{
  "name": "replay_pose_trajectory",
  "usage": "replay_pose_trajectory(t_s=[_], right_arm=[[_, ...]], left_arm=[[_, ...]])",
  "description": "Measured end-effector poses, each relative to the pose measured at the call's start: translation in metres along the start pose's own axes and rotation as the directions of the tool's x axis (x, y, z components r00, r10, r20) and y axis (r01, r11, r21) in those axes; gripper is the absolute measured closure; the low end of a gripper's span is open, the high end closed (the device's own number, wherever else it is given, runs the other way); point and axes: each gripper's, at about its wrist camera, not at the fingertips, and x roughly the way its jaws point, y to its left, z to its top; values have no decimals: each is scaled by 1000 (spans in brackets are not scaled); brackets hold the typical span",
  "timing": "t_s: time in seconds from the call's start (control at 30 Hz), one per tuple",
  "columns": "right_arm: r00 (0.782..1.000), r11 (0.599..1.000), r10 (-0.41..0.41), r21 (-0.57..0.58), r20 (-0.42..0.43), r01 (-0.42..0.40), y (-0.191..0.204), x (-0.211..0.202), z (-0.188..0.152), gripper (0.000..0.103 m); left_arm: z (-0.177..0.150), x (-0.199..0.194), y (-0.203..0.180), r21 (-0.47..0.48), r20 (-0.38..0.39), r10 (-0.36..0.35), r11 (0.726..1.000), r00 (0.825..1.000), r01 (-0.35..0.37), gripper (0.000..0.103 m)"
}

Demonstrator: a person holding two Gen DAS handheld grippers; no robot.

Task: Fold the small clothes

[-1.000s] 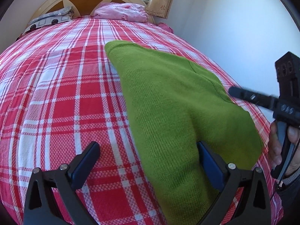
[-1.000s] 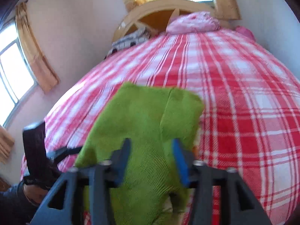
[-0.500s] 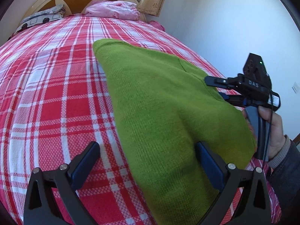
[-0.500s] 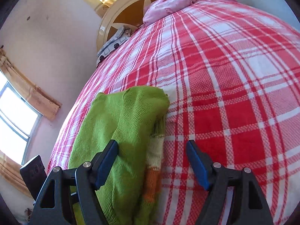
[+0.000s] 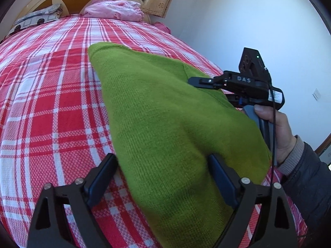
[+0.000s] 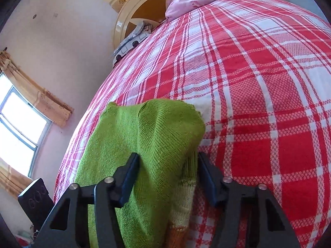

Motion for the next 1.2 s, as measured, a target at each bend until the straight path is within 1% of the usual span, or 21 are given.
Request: replay_pose_trajectory(t_s=[0.03,0.07,0.1,0.13,0.17,0.2,0.27,0.37,0.47,0.7,0.97,1.2], right_arm=[[1000,1000,5,6,3,-5,-2,-1,-1,52],[1000,1000,10,15,6,-10,-3,-2,-1,56],[1000,1000,12,17,9,-12,-3,-3,-2,64],[1000,1000,13,5,15,-13,0,-6,-3,70],[1000,1000,20,-20,19,-20,7,-8,-6,74],[1000,999,10,-46,30,-8,15,-12,-8,75],[999,999,-4,-48,46,6,24,-17,-12,76],[997,1000,2,-30,80,1,32,-25,-18,77],[996,999,11,-37,94,-7,41,-35,-26,77],[990,996,67,-68,124,-59,71,-56,-47,78],[984,985,151,-105,99,-140,115,-51,-71,78],[975,967,217,-143,45,-209,158,-26,-86,78]], left_arm=[[0,0,-1,2,-2,-12,1000,1000,12,19],[0,0,-1,3,-3,-17,1000,1000,17,25],[0,-1,-2,4,-2,-26,1000,1000,26,28],[0,-3,-3,4,3,-34,999,999,34,37],[0,-5,-5,10,9,-31,999,999,31,46],[0,-8,-6,16,12,-26,1000,1000,26,50],[-1,-13,-10,18,16,-11,1000,1000,11,56],[-4,-21,-14,4,19,5,1000,1000,-5,60],[-9,-34,-17,-2,34,-1,1000,999,1,62],[-29,-71,-23,19,66,-1,1000,998,-1,64],[-44,-114,-13,10,90,41,999,995,-43,64],[-66,-149,1,-32,120,111,994,987,-108,64]])
